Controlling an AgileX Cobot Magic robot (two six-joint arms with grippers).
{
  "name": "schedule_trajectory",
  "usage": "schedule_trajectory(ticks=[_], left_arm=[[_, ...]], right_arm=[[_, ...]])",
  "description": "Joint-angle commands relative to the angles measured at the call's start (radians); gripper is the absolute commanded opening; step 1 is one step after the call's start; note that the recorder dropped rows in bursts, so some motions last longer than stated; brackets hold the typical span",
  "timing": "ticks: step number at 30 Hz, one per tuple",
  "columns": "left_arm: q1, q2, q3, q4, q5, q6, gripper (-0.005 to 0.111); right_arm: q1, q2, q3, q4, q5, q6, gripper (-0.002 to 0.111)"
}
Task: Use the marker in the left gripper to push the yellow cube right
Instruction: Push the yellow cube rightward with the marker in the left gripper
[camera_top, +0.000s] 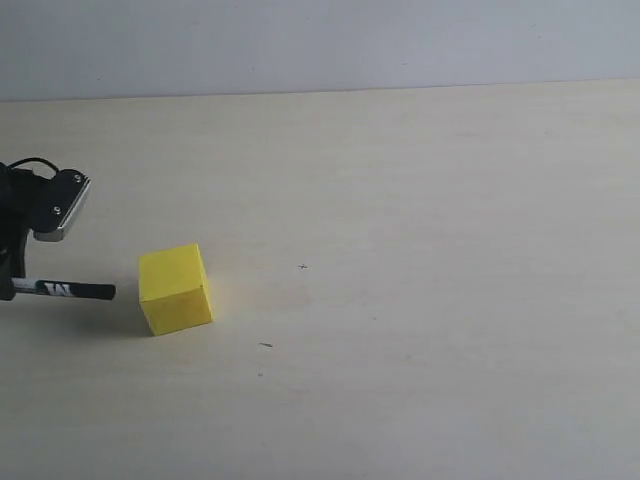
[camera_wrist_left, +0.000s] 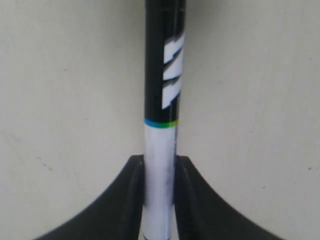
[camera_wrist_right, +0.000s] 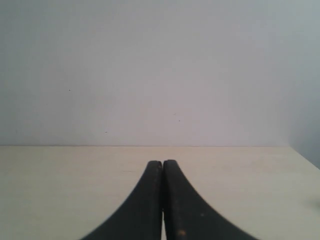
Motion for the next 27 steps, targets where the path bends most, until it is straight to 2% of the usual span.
schedule_trajectory(ticks=[1, 6, 12, 14, 21, 25, 27], left_arm=[[-0.009, -0.008, -0.001, -0.078, 0.030, -0.128, 0.000], [-0.056, -0.008, -0.001, -0.129, 0.043, -0.130, 0.000], [-0.161, -0.008, -0.001, -0.167, 0.011, -0.151, 0.000], [-0.165, -0.008, -0.001, -0.161, 0.004, -0.174, 0.000], [-0.113, -0.006, -0.001, -0.074, 0.063, -0.258, 0.000], [-0.162, -0.006, -0.001, -0.092, 0.010, -0.290, 0.000], [-0.229, 0.001, -0.001, -0.140, -0.068, -0.290, 0.000]], right_arm=[[-0.007, -0.006, 0.004, -0.002, -0.001, -0.001, 0.000], [-0.007, -0.006, 0.004, -0.002, -0.001, -0.001, 0.000], [-0.007, -0.006, 0.004, -0.002, -0.001, -0.001, 0.000], [-0.007, -0.006, 0.004, -0.002, -0.001, -0.001, 0.000], [-0.007, -0.006, 0.004, -0.002, -0.001, -0.001, 0.000], [-0.007, -0.006, 0.004, -0.002, -0.001, -0.001, 0.000], [-0.007, -0.006, 0.004, -0.002, -0.001, -0.001, 0.000]])
